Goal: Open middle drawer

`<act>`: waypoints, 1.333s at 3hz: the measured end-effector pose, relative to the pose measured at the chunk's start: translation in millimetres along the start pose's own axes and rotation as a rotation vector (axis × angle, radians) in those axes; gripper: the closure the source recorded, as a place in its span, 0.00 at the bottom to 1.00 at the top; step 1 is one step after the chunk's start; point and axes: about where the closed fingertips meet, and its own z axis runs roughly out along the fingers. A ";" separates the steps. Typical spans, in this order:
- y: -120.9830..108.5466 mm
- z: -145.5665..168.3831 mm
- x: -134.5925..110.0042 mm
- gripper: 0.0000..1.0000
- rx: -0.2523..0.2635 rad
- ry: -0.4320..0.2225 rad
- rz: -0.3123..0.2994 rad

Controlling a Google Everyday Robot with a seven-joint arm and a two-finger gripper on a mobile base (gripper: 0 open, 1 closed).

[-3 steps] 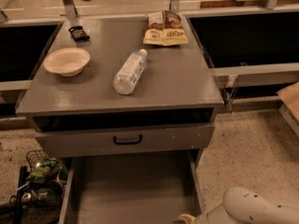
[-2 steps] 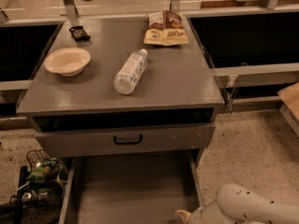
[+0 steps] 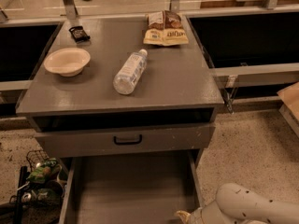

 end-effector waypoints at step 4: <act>31.8 16.6 13.2 0.00 -0.116 0.023 -0.002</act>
Offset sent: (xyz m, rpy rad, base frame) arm -0.0619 -0.0036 -0.0311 -0.0126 0.1564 0.1200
